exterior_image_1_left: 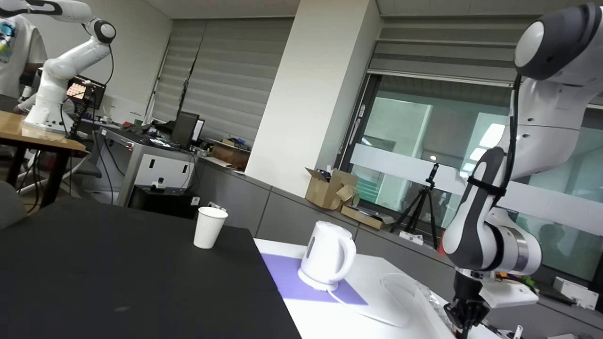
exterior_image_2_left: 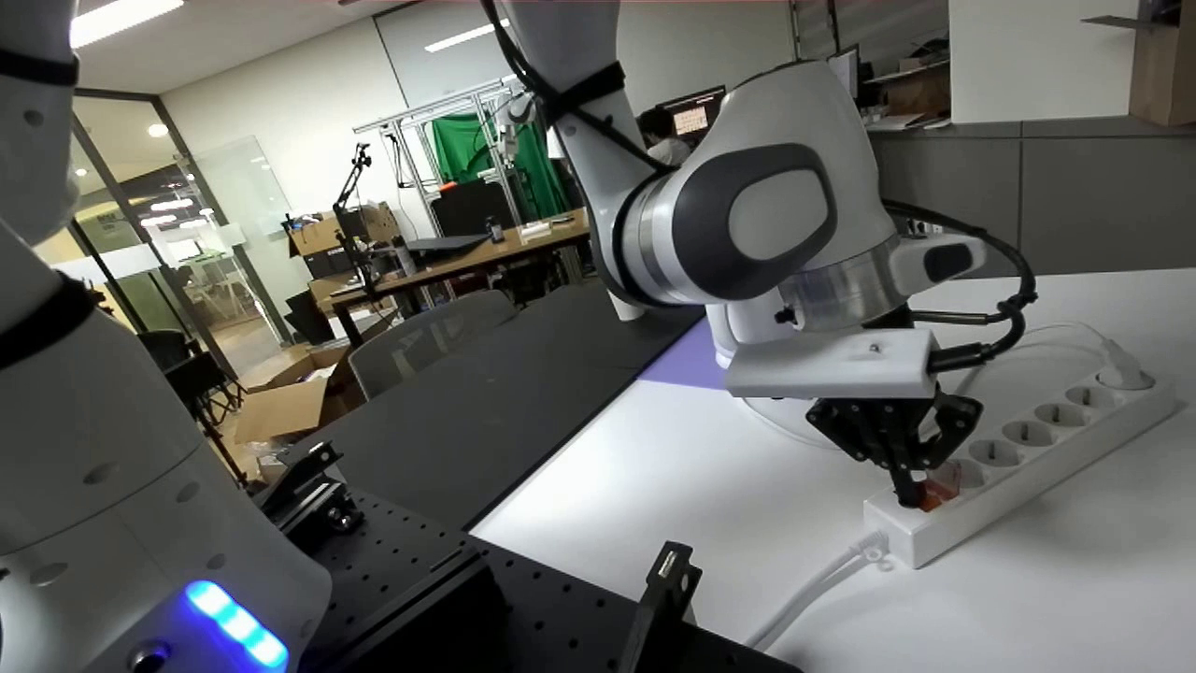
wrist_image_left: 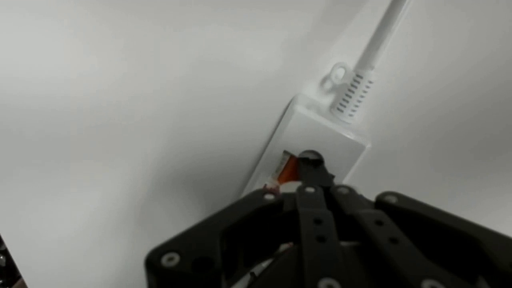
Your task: Turn of the switch of the extension cord
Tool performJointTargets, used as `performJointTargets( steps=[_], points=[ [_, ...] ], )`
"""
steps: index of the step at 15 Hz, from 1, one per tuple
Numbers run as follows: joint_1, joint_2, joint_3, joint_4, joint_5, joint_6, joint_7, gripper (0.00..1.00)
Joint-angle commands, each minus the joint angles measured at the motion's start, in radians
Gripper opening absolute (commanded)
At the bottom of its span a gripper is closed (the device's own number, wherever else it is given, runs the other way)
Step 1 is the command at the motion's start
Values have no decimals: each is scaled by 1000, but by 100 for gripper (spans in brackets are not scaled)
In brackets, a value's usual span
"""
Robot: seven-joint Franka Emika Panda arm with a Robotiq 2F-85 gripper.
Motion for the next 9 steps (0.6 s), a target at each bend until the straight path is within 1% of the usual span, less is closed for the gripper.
performJointTargets(
  steps=[1, 3, 5, 6, 7, 8, 9],
  points=[
    [198, -21, -137, 36, -12, -119, 123, 0],
    [322, -37, -224, 101, -32, -286, 201, 0],
    [362, -58, -238, 161, -64, -442, 242, 0],
    [371, -74, -233, 198, -82, -528, 251, 0],
    [415, -80, -260, 234, -40, -611, 212, 0],
    [417, -92, -255, 277, -51, -694, 204, 0],
    [377, -109, -214, 321, -120, -777, 250, 26]
  ],
)
